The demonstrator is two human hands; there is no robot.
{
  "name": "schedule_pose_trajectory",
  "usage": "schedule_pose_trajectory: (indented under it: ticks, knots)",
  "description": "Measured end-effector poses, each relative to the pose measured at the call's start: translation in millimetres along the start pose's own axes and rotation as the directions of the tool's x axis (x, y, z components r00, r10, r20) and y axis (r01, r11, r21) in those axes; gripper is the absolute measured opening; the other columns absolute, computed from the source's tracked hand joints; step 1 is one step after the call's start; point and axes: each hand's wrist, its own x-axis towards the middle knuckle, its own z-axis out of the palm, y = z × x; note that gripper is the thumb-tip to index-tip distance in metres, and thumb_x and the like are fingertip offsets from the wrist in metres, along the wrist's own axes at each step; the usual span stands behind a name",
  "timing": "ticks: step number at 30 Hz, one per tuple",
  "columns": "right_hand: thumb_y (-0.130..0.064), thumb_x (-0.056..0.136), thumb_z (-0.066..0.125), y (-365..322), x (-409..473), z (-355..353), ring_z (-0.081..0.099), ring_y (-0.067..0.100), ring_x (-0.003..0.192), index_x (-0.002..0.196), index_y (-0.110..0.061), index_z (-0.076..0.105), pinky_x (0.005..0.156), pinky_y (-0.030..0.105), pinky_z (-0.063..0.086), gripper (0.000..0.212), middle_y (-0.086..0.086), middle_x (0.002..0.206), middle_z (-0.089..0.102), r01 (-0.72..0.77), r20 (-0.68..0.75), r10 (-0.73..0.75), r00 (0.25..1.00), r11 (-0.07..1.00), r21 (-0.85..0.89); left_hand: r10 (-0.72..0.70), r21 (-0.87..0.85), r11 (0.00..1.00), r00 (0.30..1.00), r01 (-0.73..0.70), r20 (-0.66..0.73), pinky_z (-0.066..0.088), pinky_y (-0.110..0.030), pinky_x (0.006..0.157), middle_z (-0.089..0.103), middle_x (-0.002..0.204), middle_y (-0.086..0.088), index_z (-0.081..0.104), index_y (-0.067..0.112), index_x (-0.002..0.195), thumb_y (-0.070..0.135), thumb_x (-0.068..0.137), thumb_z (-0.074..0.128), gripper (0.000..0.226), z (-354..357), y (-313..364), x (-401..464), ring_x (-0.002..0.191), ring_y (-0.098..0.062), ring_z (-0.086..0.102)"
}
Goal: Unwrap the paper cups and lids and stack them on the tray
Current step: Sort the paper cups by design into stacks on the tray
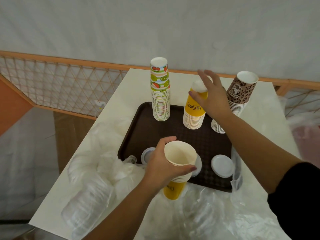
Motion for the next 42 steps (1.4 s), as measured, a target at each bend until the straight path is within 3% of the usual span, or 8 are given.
schedule_pose_trajectory:
  ticks: [7, 12, 23, 27, 31, 35, 39, 42]
  knots:
    - [-0.063, 0.077, 0.060, -53, -101, -22, 0.045, 0.005, 0.121, 0.141, -0.032, 0.037, 0.093, 0.019, 0.037, 0.075, -0.012, 0.136, 0.045, 0.045, 0.660, -0.090, 0.746, 0.995, 0.085, 0.054, 0.014, 0.998, 0.999, -0.054, -0.010, 0.040, 0.001, 0.066, 0.049, 0.111, 0.027, 0.038, 0.038, 0.125, 0.033, 0.052, 0.091, 0.090, 5, -1, -1, 0.097, 0.015, 0.049]
    - [-0.059, 0.074, 0.067, -62, -119, -21, 0.046, 0.004, 0.113, 0.135, -0.038, 0.040, 0.093, 0.023, 0.041, 0.070, -0.014, 0.131, 0.049, 0.033, 0.646, -0.058, 0.761, 0.998, 0.051, 0.002, -0.004, 1.000, 0.999, -0.002, 0.045, 0.036, 0.004, 0.062, 0.037, 0.119, 0.023, 0.024, 0.031, 0.143, 0.024, 0.061, 0.087, 0.104, 10, 6, -1, 0.111, 0.003, 0.035]
    - [-0.040, 0.085, 0.062, -44, -84, -88, 0.051, 0.014, 0.116, 0.135, -0.037, 0.039, 0.089, 0.024, 0.047, 0.055, -0.006, 0.133, 0.049, -0.048, 0.564, -0.034, 0.825, 0.990, 0.131, 0.036, -0.036, 0.999, 0.998, -0.034, 0.045, 0.040, 0.003, 0.061, 0.047, 0.100, 0.029, 0.037, 0.040, 0.117, 0.031, 0.060, 0.087, 0.076, 6, 3, -8, 0.089, 0.010, 0.050]
    - [-0.050, 0.079, 0.067, -13, -73, -102, 0.052, 0.013, 0.116, 0.132, -0.041, 0.039, 0.082, 0.024, 0.052, 0.061, -0.009, 0.135, 0.045, -0.217, 0.759, -0.018, 0.651, 0.954, 0.208, 0.019, -0.067, 0.998, 1.000, -0.018, 0.019, 0.040, 0.003, 0.060, 0.046, 0.097, 0.029, 0.037, 0.036, 0.118, 0.024, 0.063, 0.086, 0.074, 6, 2, -6, 0.084, 0.013, 0.049]
    - [-0.042, 0.070, 0.080, 5, -79, -82, 0.048, 0.005, 0.117, 0.131, -0.042, 0.036, 0.087, 0.016, 0.046, 0.075, -0.020, 0.130, 0.045, -0.055, 0.866, -0.052, 0.497, 0.994, 0.091, -0.008, -0.042, 0.999, 1.000, 0.008, 0.010, 0.040, 0.000, 0.057, 0.045, 0.096, 0.030, 0.036, 0.039, 0.116, 0.030, 0.062, 0.087, 0.075, 7, 4, -6, 0.086, 0.012, 0.047]
    - [-0.026, 0.068, 0.083, 4, -80, -51, 0.049, 0.003, 0.112, 0.136, -0.034, 0.030, 0.088, 0.010, 0.042, 0.087, -0.018, 0.126, 0.048, -0.059, 0.764, -0.091, 0.639, 0.984, 0.166, -0.005, -0.029, 1.000, 1.000, 0.005, -0.010, 0.038, -0.002, 0.061, 0.045, 0.101, 0.031, 0.039, 0.036, 0.127, 0.032, 0.060, 0.087, 0.083, 7, 1, -4, 0.094, 0.010, 0.047]
    - [-0.031, 0.061, 0.080, -4, -47, -38, 0.053, 0.005, 0.109, 0.139, -0.027, 0.031, 0.097, 0.034, 0.046, 0.092, -0.014, 0.122, 0.051, -0.247, 0.415, 0.041, 0.909, 0.855, 0.457, -0.014, -0.008, 1.000, 1.000, 0.014, -0.020, 0.040, 0.000, 0.058, 0.041, 0.099, 0.034, 0.035, 0.042, 0.124, 0.033, 0.060, 0.087, 0.083, 7, 2, -4, 0.094, 0.019, 0.043]
    - [-0.038, 0.062, 0.080, -1, -13, -26, 0.054, 0.016, 0.118, 0.139, -0.024, 0.032, 0.097, 0.038, 0.048, 0.091, -0.003, 0.131, 0.053, -0.249, 0.191, 0.164, 0.968, 0.737, 0.628, -0.024, 0.008, 1.000, 1.000, 0.024, -0.013, 0.040, 0.001, 0.059, 0.042, 0.100, 0.034, 0.033, 0.046, 0.121, 0.036, 0.058, 0.088, 0.084, 9, 2, -3, 0.093, 0.018, 0.043]
